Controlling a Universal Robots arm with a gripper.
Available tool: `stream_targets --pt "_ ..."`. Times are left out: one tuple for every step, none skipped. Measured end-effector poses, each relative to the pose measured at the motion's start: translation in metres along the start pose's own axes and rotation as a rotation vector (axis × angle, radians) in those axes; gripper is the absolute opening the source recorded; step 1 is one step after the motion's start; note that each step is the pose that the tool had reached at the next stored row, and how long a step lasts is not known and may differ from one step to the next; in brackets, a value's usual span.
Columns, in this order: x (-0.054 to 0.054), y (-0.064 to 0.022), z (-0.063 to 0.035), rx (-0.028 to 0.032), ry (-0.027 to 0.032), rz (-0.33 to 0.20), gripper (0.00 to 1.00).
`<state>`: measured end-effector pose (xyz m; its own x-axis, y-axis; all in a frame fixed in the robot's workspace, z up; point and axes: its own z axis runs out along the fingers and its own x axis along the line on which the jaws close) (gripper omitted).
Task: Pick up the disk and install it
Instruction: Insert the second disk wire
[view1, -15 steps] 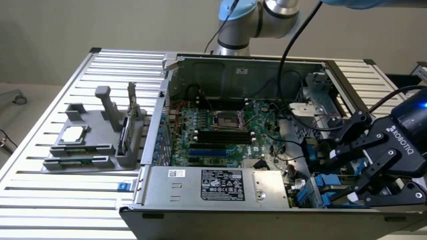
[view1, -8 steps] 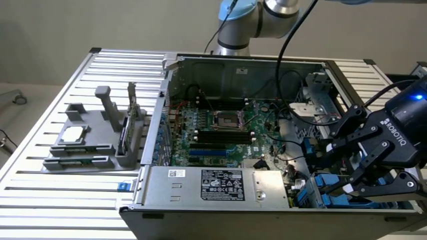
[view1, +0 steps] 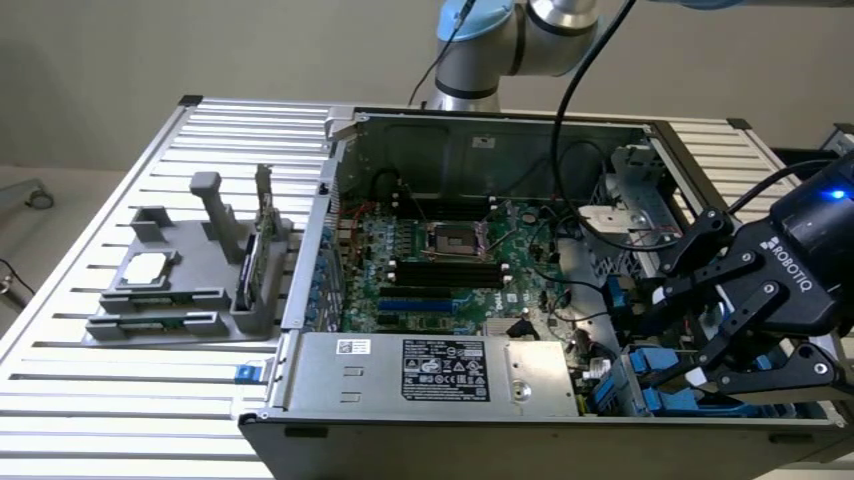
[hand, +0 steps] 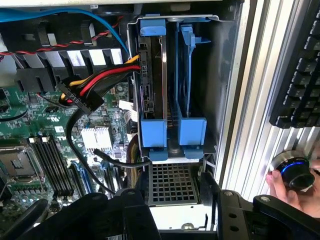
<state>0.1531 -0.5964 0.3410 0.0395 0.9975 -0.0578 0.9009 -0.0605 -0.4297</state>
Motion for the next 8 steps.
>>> stream_targets --pt "0.0 0.0 0.0 0.0 0.0001 0.0 0.54" --pt "0.0 0.0 0.0 0.0 0.0 0.0 0.54" --pt "0.0 0.0 0.0 0.0 0.0 0.0 0.54" --pt "0.0 0.0 0.0 0.0 0.0 0.0 0.54" --pt "0.0 0.0 0.0 0.0 0.0001 0.0 0.54" --pt "0.0 0.0 0.0 0.0 0.0 0.0 0.54" --pt "0.0 0.0 0.0 0.0 0.0 0.0 0.51" --pt "0.0 0.0 0.0 0.0 0.0 0.0 0.51"
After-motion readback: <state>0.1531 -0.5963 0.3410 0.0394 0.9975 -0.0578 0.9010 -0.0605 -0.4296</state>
